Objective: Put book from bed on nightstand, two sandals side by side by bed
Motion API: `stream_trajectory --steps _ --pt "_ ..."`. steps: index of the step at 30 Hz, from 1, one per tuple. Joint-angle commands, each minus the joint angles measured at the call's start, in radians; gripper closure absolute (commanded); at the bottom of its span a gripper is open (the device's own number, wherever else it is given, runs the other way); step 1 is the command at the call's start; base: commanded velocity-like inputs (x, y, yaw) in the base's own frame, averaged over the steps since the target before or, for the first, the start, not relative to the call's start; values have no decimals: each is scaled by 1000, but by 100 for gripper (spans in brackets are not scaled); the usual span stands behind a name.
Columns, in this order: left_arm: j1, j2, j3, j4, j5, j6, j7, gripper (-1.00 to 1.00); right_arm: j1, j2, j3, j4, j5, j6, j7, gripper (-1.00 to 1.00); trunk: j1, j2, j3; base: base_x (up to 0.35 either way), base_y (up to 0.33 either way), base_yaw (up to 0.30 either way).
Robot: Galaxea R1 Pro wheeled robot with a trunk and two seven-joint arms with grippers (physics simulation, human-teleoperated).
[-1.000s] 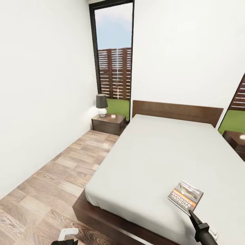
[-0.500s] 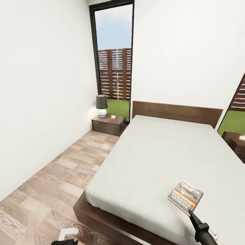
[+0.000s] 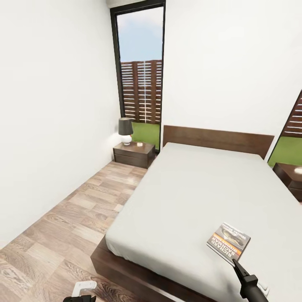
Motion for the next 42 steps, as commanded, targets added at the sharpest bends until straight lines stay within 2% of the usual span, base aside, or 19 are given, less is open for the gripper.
stream_trajectory --steps 1,8,36,42 --pt "-1 1 -8 1 10 -2 -3 -100 0 0 0 0 -4 10 2 100 0 -1 -1 0 0 0" --pt "-1 1 -8 1 10 -3 -3 -100 0 0 -2 1 -5 9 3 100 0 -1 -1 0 0 0" --pt "-1 1 -8 1 10 -1 -3 -100 0 3 -1 2 -2 9 1 100 -107 195 87 0 0 0" --pt "-1 1 -8 1 10 -1 -3 -100 0 20 0 -3 -1 9 1 100 -130 237 105 0 0 0"
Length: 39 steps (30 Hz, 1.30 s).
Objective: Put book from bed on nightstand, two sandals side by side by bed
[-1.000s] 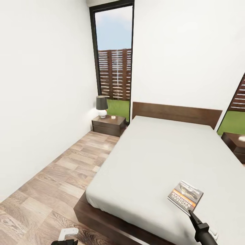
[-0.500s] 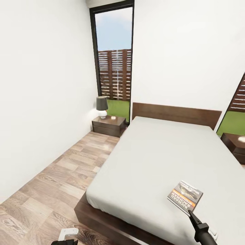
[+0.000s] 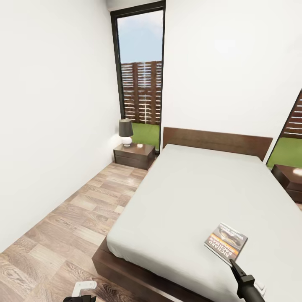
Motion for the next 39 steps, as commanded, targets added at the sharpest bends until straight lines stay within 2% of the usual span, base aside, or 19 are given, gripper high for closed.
stream_trajectory --steps 1,19,39 --pt "-1 1 -8 1 10 -2 -3 -100 -1 2 0 -1 -3 10 2 100 -4 6 2 0 0 0" --pt "-1 1 -8 1 10 -2 -3 -100 -1 13 1 -3 -3 9 0 100 -73 132 58 0 0 14" --pt "-1 1 -8 -1 12 -2 -3 -100 -1 14 1 -3 -3 10 0 100 -73 132 58 0 0 239"
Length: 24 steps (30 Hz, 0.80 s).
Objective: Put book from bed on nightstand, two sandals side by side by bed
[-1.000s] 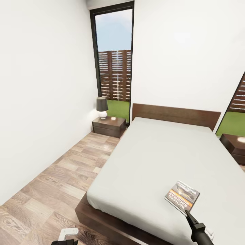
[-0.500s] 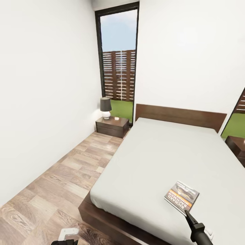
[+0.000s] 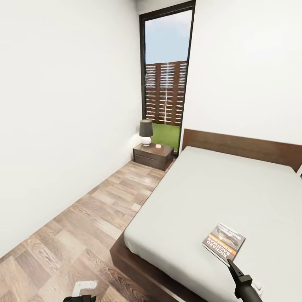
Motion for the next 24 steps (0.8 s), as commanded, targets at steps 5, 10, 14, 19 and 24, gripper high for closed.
stream_trajectory --steps 5,10,14,19,24 --pt "-1 0 -8 1 11 -2 -3 -100 0 0 -2 -1 -5 10 2 100 0 -1 -2 0 0 276" --pt "-1 0 -8 1 11 -2 -3 -100 0 0 -2 -1 -5 10 2 100 0 -1 -2 0 0 278" --pt "-1 0 -8 1 11 -2 -3 -100 0 0 -2 -1 -5 10 2 100 0 -1 -2 0 0 278" --pt "-1 1 -8 1 11 -2 -3 -100 0 1 -2 0 -4 10 2 100 0 -1 -2 0 0 279" --pt "-1 2 -8 1 10 -1 -3 -100 0 1 -2 0 -4 10 2 100 -19 34 14 0 0 279"
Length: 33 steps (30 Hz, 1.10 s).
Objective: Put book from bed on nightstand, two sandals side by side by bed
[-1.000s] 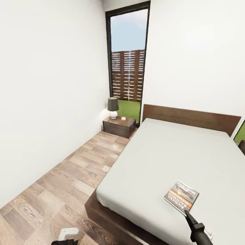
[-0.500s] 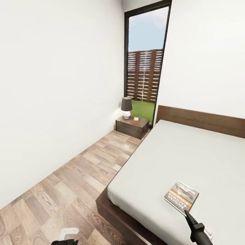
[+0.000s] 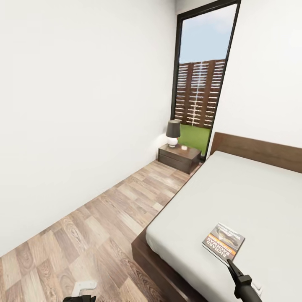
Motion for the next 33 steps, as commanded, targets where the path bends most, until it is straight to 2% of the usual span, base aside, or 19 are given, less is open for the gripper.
stream_trajectory --steps 1,16,25,33 --pt "-1 1 -8 1 10 -2 -4 -100 0 0 -3 0 -5 10 2 100 -4 6 2 0 0 279" --pt "-1 2 -8 2 10 -2 -7 -100 0 3 -2 0 -5 10 0 100 -61 111 48 0 0 279" --pt "-1 2 -8 2 9 -2 -7 -100 0 4 -1 0 -6 10 -43 100 -96 174 74 0 0 279" --pt "-1 2 -8 2 9 -2 -7 -100 0 6 8 1 -6 10 -53 100 -122 223 94 0 0 279"
